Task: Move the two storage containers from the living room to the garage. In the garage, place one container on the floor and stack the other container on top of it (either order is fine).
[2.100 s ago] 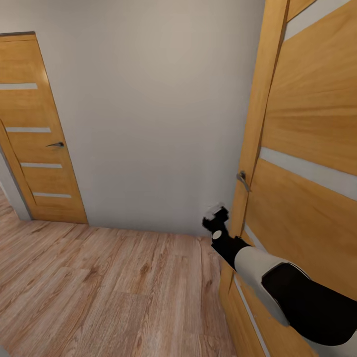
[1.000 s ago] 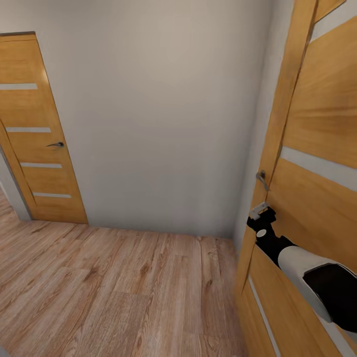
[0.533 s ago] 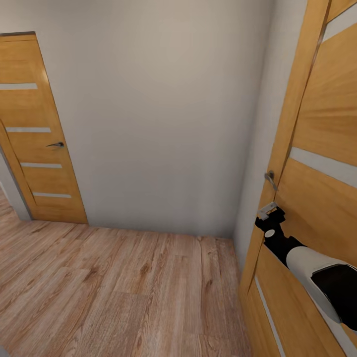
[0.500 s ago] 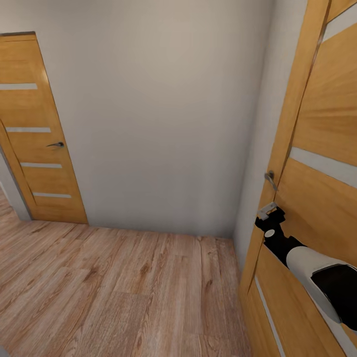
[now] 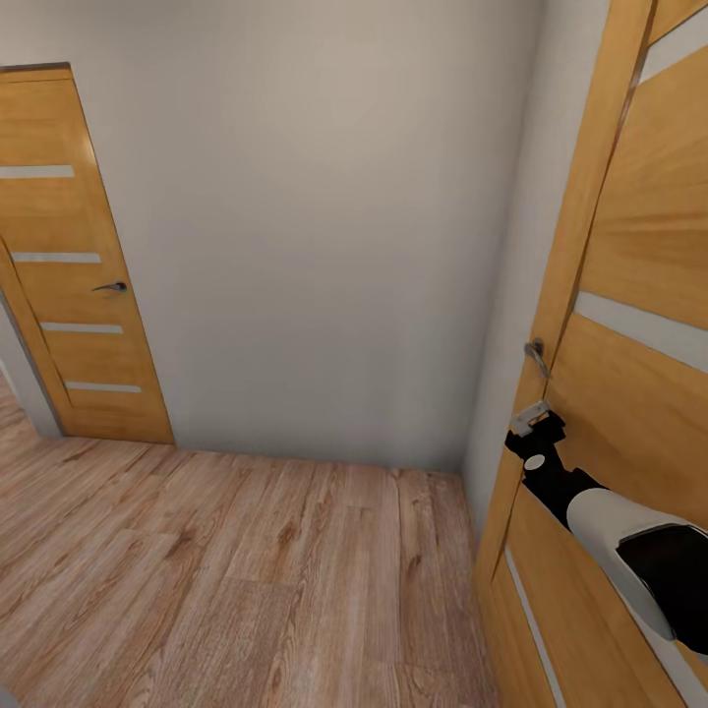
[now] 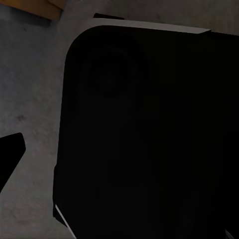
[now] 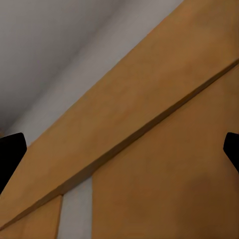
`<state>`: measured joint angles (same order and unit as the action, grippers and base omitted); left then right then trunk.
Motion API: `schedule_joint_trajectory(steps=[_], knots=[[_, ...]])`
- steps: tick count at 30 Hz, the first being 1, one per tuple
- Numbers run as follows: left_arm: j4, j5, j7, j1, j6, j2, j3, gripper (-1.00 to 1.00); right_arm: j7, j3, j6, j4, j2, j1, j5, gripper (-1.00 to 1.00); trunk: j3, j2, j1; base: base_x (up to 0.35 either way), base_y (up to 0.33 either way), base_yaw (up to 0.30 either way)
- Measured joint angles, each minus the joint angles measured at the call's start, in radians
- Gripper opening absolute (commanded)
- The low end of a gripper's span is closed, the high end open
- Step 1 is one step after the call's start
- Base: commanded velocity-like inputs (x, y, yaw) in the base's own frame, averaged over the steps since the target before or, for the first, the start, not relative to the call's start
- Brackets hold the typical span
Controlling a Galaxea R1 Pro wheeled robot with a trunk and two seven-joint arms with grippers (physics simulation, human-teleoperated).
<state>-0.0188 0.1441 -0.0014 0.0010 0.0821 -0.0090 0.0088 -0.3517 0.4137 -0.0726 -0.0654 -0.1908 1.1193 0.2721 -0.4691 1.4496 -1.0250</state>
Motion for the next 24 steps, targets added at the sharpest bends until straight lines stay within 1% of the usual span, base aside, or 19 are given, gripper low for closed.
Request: schedule_joint_trajectory(steps=[1, 2, 4, 5, 6, 7, 8, 11, 13, 14, 15, 17, 18, 19, 20, 21, 22, 24], knots=[[0.000, 0.000, 0.000, 0.000, 0.000, 0.000, 0.000, 1.00, 0.000, 0.000, 0.002, 0.000, 0.000, 0.000, -0.001, 1.00, 0.000, 0.000, 0.000, 0.000, 0.000, 0.000], [0.000, 0.000, 0.000, 0.000, 0.000, 0.000, 0.000, 1.00, 0.014, -0.041, 0.014, 0.001, 0.046, 0.000, -0.008, 1.00, 0.000, 0.000, 0.000, 0.000, 0.000, 0.000], [0.000, 0.000, 0.000, 0.000, -0.001, 0.000, 0.000, 1.00, 0.021, -0.045, 0.015, 0.002, 0.083, 0.000, -0.009, 1.00, 0.000, 0.000, 0.000, 0.000, 0.000, 0.000], [0.000, 0.000, 0.000, 0.000, 0.000, 0.000, 0.000, 1.00, 0.027, -0.043, 0.016, 0.002, 0.114, 0.000, -0.009, 1.00, 0.000, 0.000, 0.000, 0.000, 0.000, 0.000], [0.000, 0.000, 0.000, 0.000, 0.000, 0.000, 0.000, 1.00, 0.030, -0.045, 0.016, 0.004, 0.130, 0.000, -0.010, 1.00, 0.000, 0.000, 0.000, 0.000, 0.000, 0.000], [0.000, 0.000, 0.000, 0.000, 0.000, 0.000, 0.000, 1.00, 0.055, -0.044, 0.013, 0.015, 0.170, -0.004, -0.017, 1.00, 0.000, 0.000, 0.000, 0.000, 0.000, 0.000], [0.000, 0.000, 0.000, 0.000, 0.000, 0.000, 0.000, 1.00, 0.095, -0.049, 0.011, 0.028, 0.187, -0.007, -0.038, 1.00, 0.000, 0.000, 0.000, 0.000, 0.000, 0.000], [-0.001, 0.000, 0.000, 0.000, 0.000, 0.000, 0.000, 1.00, 0.197, -0.054, 0.013, 0.063, 0.196, -0.011, -0.112, 1.00, 0.000, 0.000, 0.000, 0.000, 0.000, 0.000], [-0.001, 0.000, 0.000, 0.000, 0.000, 0.000, 0.000, 1.00, 0.240, -0.056, 0.015, 0.079, 0.196, -0.022, -0.143, 1.00, 0.000, 0.000, 0.000, 0.000, 0.000, 0.000], [-0.001, 0.000, 0.000, 0.000, 0.000, 0.000, 0.000, 1.00, 0.265, -0.057, 0.018, 0.085, 0.194, -0.039, -0.156, 1.00, 0.000, 0.000, 0.000, 0.000, 0.000, 0.000], [0.000, 0.000, 0.000, 0.000, 0.000, 0.000, 0.000, 1.00, 0.275, -0.057, 0.020, 0.088, 0.193, -0.052, -0.161, 1.00, 0.000, 0.000, 0.000, 0.000, 0.000, 0.000], [-0.001, 0.000, 0.000, 0.000, 0.000, 0.001, 0.000, 1.00, 0.308, -0.059, 0.022, 0.093, 0.188, -0.124, -0.174, 1.00, 0.000, 0.000, 0.000, 0.000, 0.000, 0.000], [-0.001, 0.000, 0.000, 0.000, 0.000, 0.001, 0.000, 1.00, 0.315, -0.059, 0.023, 0.093, 0.185, -0.147, -0.177, 1.00, 0.000, 0.000, 0.000, 0.000, 0.000, 0.000], [-0.001, 0.000, 0.000, 0.000, 0.000, 0.001, 0.000, 1.00, 0.325, -0.060, 0.023, 0.094, 0.175, -0.194, -0.183, 1.00, 0.000, 0.000, 0.000, 0.000, 0.000, 0.000], [-0.001, 0.000, 0.000, 0.000, 0.000, 0.001, 0.000, 1.00, 0.330, -0.060, 0.022, 0.095, 0.168, -0.225, -0.187, 1.00, 0.000, 0.000, 0.000, 0.000, 0.000, 0.000], [-0.001, 0.000, 0.000, 0.000, 0.000, 0.001, 0.000, 1.00, 0.337, -0.061, 0.017, 0.095, 0.156, -0.273, -0.197, 1.00, 0.000, 0.000, 0.000, 0.000, 0.000, 0.000], [-0.001, 0.000, 0.000, 0.000, 0.000, 0.001, 0.001, 1.00, 0.340, -0.061, 0.014, 0.096, 0.150, -0.311, -0.202, 1.00, 0.000, 0.000, 0.000, 0.000, 0.000, 0.000], [-0.001, 0.000, 0.000, 0.000, 0.000, 0.000, 0.001, 1.00, 0.345, -0.061, 0.006, 0.096, 0.138, -0.407, -0.215, 1.00, 0.000, 0.000, 0.000, 0.000, 0.000, 0.000]])
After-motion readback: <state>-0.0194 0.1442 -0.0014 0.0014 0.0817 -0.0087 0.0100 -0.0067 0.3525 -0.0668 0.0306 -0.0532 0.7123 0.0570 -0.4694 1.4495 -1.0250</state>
